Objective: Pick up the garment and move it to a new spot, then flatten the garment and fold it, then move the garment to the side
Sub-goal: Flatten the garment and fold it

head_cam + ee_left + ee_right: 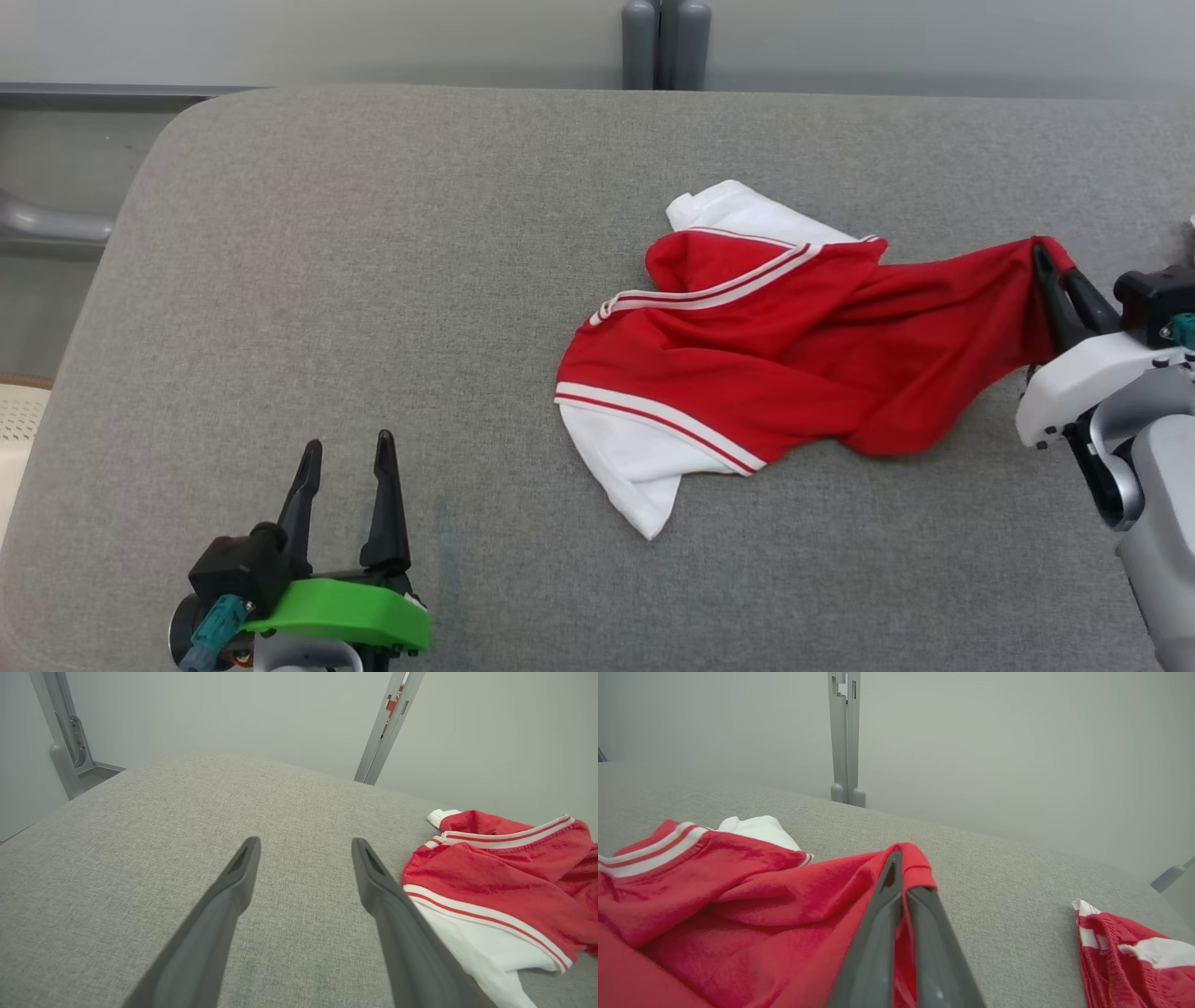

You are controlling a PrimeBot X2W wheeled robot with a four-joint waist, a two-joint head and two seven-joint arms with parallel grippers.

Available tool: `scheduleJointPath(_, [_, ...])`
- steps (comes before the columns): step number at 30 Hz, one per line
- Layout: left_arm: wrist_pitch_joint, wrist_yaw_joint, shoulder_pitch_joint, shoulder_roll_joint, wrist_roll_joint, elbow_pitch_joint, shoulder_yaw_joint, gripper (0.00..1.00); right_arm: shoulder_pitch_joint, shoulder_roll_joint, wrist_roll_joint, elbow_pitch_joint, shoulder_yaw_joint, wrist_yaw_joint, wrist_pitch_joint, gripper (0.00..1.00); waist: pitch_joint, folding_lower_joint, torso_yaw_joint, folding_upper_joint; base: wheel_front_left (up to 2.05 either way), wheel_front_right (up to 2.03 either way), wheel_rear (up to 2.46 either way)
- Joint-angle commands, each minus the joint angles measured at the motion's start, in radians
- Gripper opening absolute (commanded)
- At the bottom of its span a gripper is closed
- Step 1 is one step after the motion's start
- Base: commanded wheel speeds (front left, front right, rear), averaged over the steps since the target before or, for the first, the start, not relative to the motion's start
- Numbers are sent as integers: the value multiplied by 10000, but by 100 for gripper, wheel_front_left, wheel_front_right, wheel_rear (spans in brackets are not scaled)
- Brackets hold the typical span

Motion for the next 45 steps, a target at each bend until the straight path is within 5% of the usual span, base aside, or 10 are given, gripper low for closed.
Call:
scheduleJointPath(1, [-31, -2, -203, 26, -47, -6, 5, 100, -183, -167, 74, 219, -38, -18, 8, 0, 121, 0, 76, -1, 0, 0, 0])
scheduleJointPath(10, [-31, 60, -305, 26, -71, 38, -22, 100, -657, -811, -98, 2071, -244, -18, -457, 0, 295, 0, 130, -1, 0, 0, 0])
scheduleJointPath(11, [-31, 74, -297, 26, -63, 45, -7, 100, -629, -769, -72, 2209, -260, -18, -501, 7, 282, 0, 116, -1, 0, 0, 0])
scheduleJointPath(13, [-31, 79, -240, 26, -49, 65, 23, 100, -515, -662, 51, 2534, -267, -18, -585, 97, 226, 0, 56, -1, 0, 0, 0])
scheduleJointPath(14, [-31, 75, -187, 25, -26, 81, 26, 100, -426, -611, 121, 2687, -212, -18, -658, 100, 171, 0, 3, -1, 0, 0, 0])
scheduleJointPath(25, [-30, -12, 168, 26, 198, 132, 184, 100, 625, -287, 252, 2363, -828, -16, -1337, 100, -372, 0, -603, -1, 0, 0, 0])
scheduleJointPath(34, [-21, -410, -242, 105, 697, 699, -193, 100, 2162, 1503, 58, -745, -1216, -16, -1384, 100, -653, 0, -1308, -1, 0, 0, 0])
scheduleJointPath(45, [904, -890, -2785, 173, 975, 2619, -1305, 100, 2556, 2504, -248, -1984, -332, -16, -1386, 100, -72, 0, -2284, -1, 0, 0, 0])
